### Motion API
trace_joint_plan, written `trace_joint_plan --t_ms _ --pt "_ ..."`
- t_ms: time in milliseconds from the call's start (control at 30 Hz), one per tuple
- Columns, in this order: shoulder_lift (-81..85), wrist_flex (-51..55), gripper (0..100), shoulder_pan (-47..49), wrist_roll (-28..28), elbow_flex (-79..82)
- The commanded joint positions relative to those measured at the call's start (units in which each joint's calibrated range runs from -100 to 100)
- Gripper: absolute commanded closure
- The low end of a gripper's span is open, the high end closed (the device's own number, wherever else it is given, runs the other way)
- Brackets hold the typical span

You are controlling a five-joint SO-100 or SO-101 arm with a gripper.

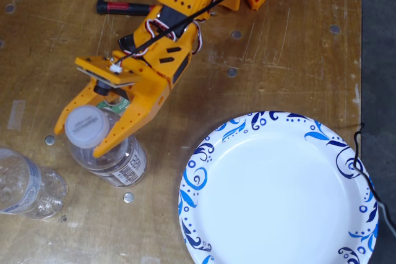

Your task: Move the bottles to the plate

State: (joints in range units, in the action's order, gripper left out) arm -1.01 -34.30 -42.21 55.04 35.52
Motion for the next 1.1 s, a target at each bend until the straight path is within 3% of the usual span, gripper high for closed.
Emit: trace_joint_plan --t_ms 0,200,467,567,867,1067 --pt "1.09 -0.86 87 -0.44 0.36 -1.65" --pt "8.85 1.92 87 0.97 0.36 -2.37" --pt "27.06 34.91 88 10.35 0.41 -12.64" --pt "32.12 41.7 88 17.14 0.46 -14.98" --pt "33.72 41.0 87 40.86 4.06 -11.74" --pt "29.76 26.38 87 45.39 3.85 -2.55"
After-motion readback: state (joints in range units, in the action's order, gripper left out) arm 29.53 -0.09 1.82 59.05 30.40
